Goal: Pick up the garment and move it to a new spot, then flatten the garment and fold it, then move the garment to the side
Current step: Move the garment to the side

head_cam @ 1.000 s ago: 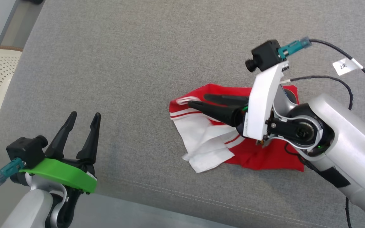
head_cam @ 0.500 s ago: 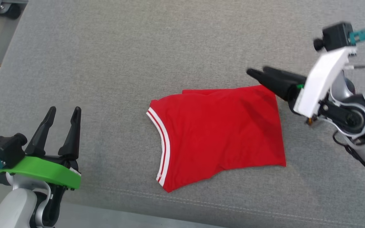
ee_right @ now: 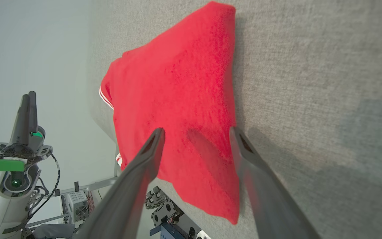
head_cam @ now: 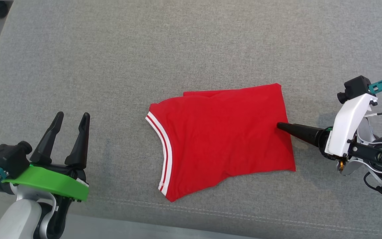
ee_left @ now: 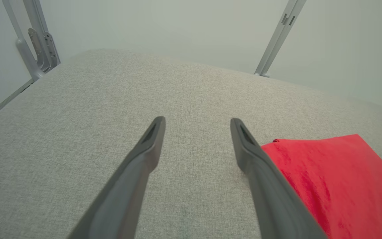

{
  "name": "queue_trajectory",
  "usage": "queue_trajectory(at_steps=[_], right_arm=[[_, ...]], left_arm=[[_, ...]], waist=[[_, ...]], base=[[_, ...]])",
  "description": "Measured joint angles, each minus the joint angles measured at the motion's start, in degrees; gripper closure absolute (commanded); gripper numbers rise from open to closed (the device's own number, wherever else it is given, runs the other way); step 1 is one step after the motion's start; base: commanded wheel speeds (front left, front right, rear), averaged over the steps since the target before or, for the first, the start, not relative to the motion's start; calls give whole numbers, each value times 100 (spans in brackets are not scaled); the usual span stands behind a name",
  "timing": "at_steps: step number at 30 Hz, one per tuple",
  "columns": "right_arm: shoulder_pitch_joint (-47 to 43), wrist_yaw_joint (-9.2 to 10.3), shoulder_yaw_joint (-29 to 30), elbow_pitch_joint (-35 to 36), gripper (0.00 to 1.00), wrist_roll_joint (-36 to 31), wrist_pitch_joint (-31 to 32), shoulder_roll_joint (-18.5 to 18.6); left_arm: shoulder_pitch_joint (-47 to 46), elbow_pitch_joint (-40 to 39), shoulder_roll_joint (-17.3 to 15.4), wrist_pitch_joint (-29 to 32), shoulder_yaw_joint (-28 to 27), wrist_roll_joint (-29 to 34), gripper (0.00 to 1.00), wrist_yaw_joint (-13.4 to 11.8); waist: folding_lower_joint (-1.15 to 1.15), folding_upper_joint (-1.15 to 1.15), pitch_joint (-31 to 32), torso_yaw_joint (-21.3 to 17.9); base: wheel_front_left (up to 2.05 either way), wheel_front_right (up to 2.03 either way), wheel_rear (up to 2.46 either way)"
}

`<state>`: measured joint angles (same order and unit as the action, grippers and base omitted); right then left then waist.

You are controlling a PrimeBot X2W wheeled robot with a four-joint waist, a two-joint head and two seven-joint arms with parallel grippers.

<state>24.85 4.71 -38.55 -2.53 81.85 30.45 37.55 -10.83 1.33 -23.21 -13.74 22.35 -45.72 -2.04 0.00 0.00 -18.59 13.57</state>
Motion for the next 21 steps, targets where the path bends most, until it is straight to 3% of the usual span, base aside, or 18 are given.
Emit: queue_trajectory(at_steps=[11,12,13,21], right_arm=[[15,-65,-130,-149,1,123,197,-155],[43,-66,-174,-168,71,119,242,-185],[79,-69,-212,-186,100,79,244,-222],[653,-169,-101,-233,100,-92,366,-148]], left_arm=[[-30,-13,63,4,129,1,0,4],[-34,-14,71,4,135,2,0,4],[-35,-11,76,4,147,2,0,7],[-27,10,76,5,141,44,0,0]], waist=[[0,0,-130,197],[0,0,-131,225],[0,0,-131,253],[0,0,-82,405]], base=[[0,0,0],[0,0,0],[0,0,0],[0,0,0]])
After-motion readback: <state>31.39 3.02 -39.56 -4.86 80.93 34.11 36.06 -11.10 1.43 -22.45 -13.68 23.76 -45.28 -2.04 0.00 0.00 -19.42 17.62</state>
